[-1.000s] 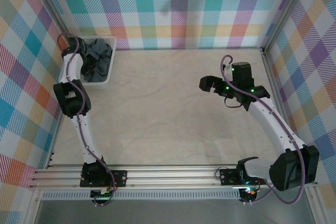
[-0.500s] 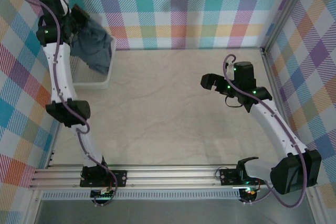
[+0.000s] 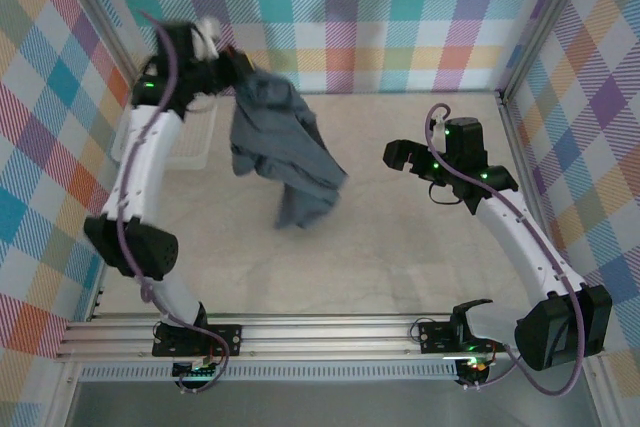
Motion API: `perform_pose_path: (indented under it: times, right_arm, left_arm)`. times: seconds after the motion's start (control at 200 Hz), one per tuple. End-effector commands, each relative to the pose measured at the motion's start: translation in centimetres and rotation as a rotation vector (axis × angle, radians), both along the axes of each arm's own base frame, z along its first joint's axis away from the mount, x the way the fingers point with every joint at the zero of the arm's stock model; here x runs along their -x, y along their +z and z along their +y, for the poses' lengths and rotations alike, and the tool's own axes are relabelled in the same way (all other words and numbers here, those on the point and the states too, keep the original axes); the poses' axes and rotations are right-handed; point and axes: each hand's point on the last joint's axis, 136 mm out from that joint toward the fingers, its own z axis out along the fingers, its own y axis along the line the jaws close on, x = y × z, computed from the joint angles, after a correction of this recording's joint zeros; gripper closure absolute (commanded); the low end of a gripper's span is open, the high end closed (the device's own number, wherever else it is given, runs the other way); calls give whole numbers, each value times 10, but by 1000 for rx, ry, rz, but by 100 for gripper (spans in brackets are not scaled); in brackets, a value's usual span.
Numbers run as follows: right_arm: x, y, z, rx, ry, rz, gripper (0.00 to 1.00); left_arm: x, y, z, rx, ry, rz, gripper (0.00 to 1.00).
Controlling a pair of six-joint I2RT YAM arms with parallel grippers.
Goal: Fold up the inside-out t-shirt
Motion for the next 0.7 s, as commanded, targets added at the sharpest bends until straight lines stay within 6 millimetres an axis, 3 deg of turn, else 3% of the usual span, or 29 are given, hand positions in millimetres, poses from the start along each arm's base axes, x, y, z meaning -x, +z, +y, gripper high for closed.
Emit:
perform_pose_path:
  times: [0.0,0.105,0.23,0.36,0.455,0.6,0.695]
  right_arm:
    - [5,-12,-10,76,-16,19,0]
    - [7,-25,-12,135,7,59,0]
    - [8,-39,2,165,96,98,0]
    - [0,-62,33,124,196,173,0]
    - [-9,-84,52,49,184,255,2]
    - [-2,-134,56,49,108,372,6]
    - [17,-159,55,74,115,428,8]
  left_arm:
    - [23,-81,-30,-112,-113,122,99]
    - [47,-127,-28,-126,-101,181,61]
    - [70,-149,-6,-170,-7,176,40]
    - [85,-175,10,-214,59,250,33]
    - [86,-190,5,-232,37,313,31]
    - [76,-171,-24,-276,-29,241,28]
    - [73,-161,-44,-452,-114,184,26]
